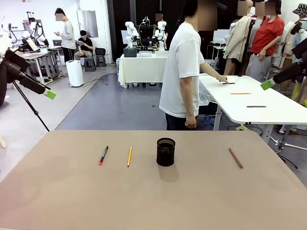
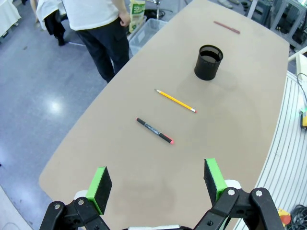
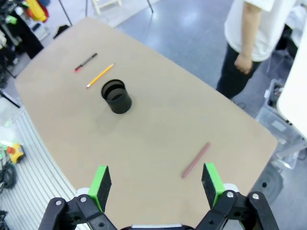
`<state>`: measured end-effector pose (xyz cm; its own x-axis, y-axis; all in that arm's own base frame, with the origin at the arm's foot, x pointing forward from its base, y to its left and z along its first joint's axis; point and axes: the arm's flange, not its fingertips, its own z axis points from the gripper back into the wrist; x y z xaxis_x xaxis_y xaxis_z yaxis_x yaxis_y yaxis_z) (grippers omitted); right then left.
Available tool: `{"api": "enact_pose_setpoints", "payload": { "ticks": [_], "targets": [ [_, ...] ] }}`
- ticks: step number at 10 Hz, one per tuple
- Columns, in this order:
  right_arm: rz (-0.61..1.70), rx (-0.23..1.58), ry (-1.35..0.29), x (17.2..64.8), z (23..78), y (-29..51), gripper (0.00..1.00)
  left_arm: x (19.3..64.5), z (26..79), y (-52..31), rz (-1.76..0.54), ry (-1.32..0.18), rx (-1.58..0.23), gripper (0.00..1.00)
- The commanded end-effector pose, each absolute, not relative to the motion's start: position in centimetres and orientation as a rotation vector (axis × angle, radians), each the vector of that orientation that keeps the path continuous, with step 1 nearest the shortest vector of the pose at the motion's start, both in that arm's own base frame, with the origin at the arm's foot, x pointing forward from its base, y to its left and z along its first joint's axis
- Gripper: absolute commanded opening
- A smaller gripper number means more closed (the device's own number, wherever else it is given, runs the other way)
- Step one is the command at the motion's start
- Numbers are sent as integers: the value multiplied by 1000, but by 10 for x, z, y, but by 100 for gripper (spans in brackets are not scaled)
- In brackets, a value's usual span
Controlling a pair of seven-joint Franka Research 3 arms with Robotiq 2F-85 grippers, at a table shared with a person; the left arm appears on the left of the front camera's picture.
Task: Place the pens into the pen holder.
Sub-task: Pick up a writing instrument from the table and place it into the Pen holder.
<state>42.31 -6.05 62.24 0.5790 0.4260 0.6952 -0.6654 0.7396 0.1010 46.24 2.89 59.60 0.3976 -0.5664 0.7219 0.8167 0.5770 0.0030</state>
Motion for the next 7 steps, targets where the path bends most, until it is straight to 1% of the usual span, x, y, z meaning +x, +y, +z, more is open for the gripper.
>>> {"api": "enact_pose_setpoints", "payload": {
  "ticks": [1,4,6,7],
  "targets": [
    [468,294,-617,453,601,-53,100,463,596,30,-907,-744,-389,100],
    [298,231,-446,507,551,-55,100,463,596,30,-907,-744,-389,100],
    [135,158,-295,532,509,-61,100,463,596,30,-907,-744,-389,100],
    [120,124,-246,539,493,-58,100,463,596,30,-907,-744,-389,100]
  ]
}}
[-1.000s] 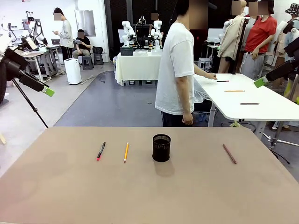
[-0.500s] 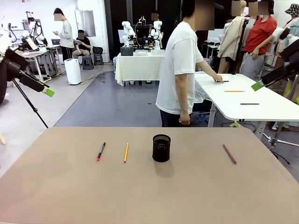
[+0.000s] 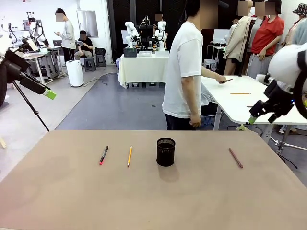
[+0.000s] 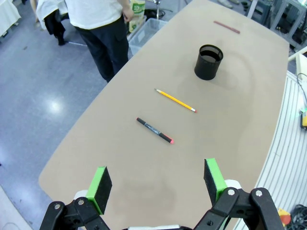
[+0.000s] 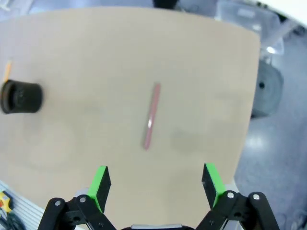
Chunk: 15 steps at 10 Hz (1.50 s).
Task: Place the pens into the pen holder.
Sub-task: Pick up a writing instrument from the table and place it into the Pen holder.
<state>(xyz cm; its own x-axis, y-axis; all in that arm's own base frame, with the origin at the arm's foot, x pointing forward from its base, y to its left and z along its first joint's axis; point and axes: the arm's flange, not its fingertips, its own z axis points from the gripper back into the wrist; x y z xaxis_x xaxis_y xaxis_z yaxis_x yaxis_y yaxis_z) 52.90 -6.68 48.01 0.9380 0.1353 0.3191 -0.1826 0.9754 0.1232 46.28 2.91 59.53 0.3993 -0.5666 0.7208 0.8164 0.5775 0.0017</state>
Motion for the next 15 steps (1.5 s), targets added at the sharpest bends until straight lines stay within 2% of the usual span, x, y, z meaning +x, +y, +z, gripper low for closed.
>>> {"api": "enact_pose_setpoints", "payload": {
  "ticks": [1,5,6,7,11,15],
  "targets": [
    [126,92,-189,539,480,-51,100,463,596,30,-907,-744,-389,100],
    [148,21,-155,570,421,-21,100,463,596,30,-907,-744,-389,100],
    [158,17,-204,573,418,-20,100,463,596,30,-907,-744,-389,100],
    [165,68,-142,556,421,-24,100,463,596,30,-907,-744,-389,100],
    [169,64,-147,561,414,-22,100,463,596,30,-907,-744,-389,100],
    [58,81,-109,622,371,-12,100,463,596,30,-907,-744,-389,100]
  ]
}}
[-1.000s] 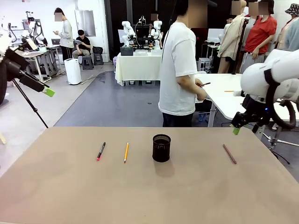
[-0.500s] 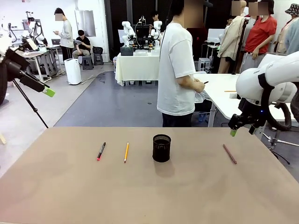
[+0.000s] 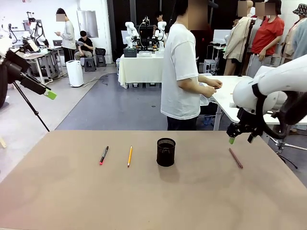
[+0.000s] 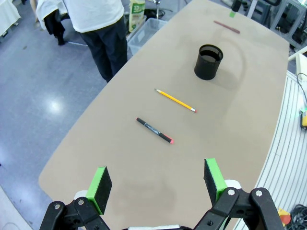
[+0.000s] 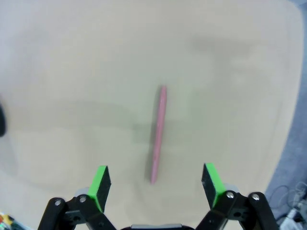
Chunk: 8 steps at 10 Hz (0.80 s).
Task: Place the pens into the pen holder.
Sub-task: Pick up a writing instrument from the table and place it into the Pen holder.
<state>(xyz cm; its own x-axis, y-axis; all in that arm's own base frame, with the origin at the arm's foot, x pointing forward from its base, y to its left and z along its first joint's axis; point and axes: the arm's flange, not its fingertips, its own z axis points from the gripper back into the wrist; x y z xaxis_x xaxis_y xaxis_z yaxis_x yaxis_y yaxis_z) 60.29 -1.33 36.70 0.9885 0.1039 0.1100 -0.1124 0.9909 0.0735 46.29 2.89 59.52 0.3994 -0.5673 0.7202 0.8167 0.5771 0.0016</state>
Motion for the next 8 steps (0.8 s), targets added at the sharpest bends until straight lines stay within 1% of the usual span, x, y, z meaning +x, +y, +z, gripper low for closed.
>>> {"api": "enact_pose_setpoints", "payload": {
  "ticks": [1,3,8],
  "targets": [
    [54,68,-112,629,368,-17,100,463,596,30,-907,-744,-389,100],
    [28,102,-73,639,348,-20,100,463,596,30,-907,-744,-389,100],
    [-41,94,-21,644,311,-17,100,463,596,30,-907,-744,-389,100]
  ]
}}
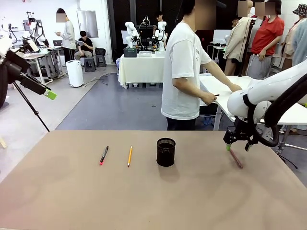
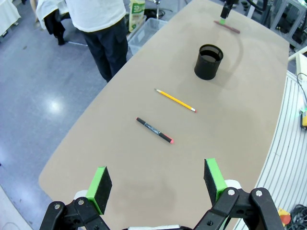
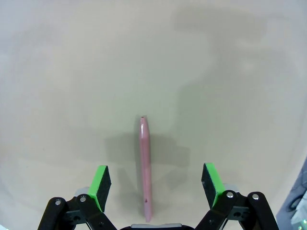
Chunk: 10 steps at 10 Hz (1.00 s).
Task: Place the pens into the pen holder.
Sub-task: Pick up a writing instrument from the table and place it into the Pen holder.
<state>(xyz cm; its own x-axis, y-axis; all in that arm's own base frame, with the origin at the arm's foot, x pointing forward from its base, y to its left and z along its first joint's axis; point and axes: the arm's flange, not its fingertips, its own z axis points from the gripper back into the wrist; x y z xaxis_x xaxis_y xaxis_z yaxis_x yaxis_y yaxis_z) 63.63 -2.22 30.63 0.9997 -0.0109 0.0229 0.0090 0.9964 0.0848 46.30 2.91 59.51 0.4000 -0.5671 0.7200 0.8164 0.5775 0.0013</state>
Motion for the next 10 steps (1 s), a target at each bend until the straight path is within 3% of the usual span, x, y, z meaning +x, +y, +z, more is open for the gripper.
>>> {"api": "enact_pose_setpoints", "payload": {
  "ticks": [1,6,7,10],
  "targets": [
    [-40,91,-18,644,308,-16,100,463,596,30,-907,-744,-389,100],
    [-43,47,19,646,300,-8,100,463,596,30,-907,-744,-389,100],
    [-14,37,22,646,296,-6,93,463,596,30,-907,-744,-389,100],
    [-10,15,33,648,295,2,35,463,596,30,-907,-744,-389,100]
  ]
}}
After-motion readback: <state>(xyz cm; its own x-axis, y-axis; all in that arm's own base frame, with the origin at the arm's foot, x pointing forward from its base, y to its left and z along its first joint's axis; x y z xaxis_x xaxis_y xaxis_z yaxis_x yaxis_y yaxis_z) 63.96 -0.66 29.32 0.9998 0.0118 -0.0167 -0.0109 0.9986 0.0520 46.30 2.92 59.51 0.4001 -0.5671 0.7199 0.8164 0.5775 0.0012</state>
